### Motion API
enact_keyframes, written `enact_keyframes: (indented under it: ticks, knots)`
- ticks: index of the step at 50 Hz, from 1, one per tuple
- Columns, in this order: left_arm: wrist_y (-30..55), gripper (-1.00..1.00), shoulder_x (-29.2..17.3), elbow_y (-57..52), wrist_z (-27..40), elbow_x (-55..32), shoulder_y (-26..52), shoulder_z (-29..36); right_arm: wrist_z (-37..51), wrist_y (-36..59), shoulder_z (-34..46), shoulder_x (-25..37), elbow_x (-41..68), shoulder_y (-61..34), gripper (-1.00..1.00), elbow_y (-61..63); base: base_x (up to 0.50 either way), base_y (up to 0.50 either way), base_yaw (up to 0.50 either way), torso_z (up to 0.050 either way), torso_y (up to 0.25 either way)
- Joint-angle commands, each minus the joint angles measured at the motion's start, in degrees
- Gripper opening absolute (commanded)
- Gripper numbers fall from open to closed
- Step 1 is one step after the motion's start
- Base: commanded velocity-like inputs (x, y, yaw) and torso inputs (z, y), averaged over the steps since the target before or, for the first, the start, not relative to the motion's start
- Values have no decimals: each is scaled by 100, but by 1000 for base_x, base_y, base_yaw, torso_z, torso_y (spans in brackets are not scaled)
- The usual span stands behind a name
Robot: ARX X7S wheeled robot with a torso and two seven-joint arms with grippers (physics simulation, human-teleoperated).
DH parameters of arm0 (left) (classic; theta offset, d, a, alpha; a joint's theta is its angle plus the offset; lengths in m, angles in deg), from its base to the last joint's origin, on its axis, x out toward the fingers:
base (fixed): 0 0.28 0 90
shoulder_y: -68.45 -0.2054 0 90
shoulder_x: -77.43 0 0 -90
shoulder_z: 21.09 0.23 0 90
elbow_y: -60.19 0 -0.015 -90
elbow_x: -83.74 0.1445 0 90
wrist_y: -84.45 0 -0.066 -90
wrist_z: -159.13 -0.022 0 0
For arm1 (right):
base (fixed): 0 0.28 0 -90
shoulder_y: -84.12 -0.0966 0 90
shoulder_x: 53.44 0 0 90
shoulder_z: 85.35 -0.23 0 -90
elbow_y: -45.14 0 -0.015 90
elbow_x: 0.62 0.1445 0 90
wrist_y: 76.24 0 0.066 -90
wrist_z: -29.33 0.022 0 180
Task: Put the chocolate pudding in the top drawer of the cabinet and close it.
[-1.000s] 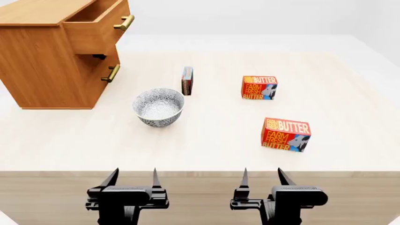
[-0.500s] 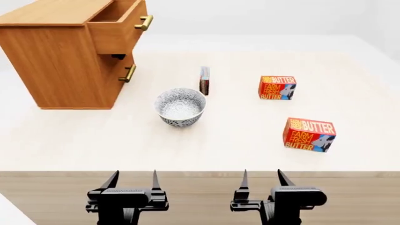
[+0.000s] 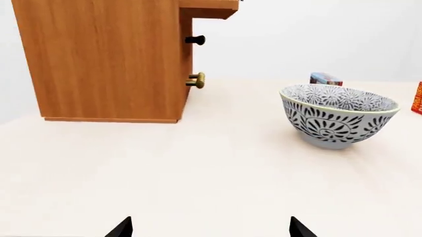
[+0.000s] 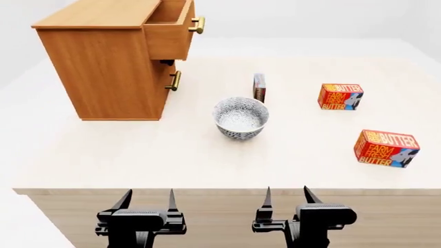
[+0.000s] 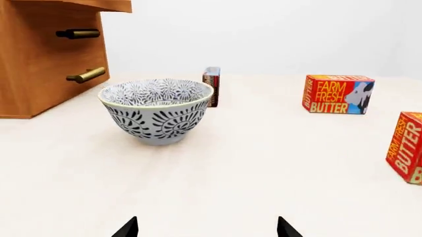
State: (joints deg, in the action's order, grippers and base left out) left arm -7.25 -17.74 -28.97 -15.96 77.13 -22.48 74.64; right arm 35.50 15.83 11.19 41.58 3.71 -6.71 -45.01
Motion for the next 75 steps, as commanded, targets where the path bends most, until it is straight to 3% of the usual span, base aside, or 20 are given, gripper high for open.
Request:
enact_keyframes:
  ticks: [1,20,28,36,46,54,61,66,75]
  knots:
    - [-19,100,-70,2,72,-86,-16,94,81,6,97,63,78,-42,100,-36,0,387,0,0,0]
    - [-57,100,-170,-22,181,-196,-36,204,164,-21,192,166,249,-34,100,-2,0,388,0,0,0]
    - [701,100,-327,-412,90,-540,164,207,251,547,243,265,291,-83,100,462,0,0,0,0,0]
    - [1688,100,-650,-1695,106,-814,200,259,298,2124,225,381,799,-278,100,1943,0,0,0,0,0]
    - [3458,100,-1150,-3811,264,-1935,621,-147,546,4673,-234,775,1759,-1122,100,3930,0,0,0,0,0]
    - [5027,100,-1438,-4715,617,-3628,1810,-977,680,6638,-887,847,2713,-2701,100,4578,0,0,0,0,0]
    - [6055,100,-1727,-4444,928,-5109,3291,-1521,592,7982,-1706,861,3503,-4192,100,4579,0,0,0,0,0]
    - [6446,100,-1829,-3753,988,-5547,4326,-1542,576,8086,-1592,921,3449,-5160,100,3823,0,0,0,0,0]
    - [7487,100,-2020,-2382,1373,-6372,6642,-1351,277,7333,-750,945,2986,-6702,100,2068,88,0,0,0,0]
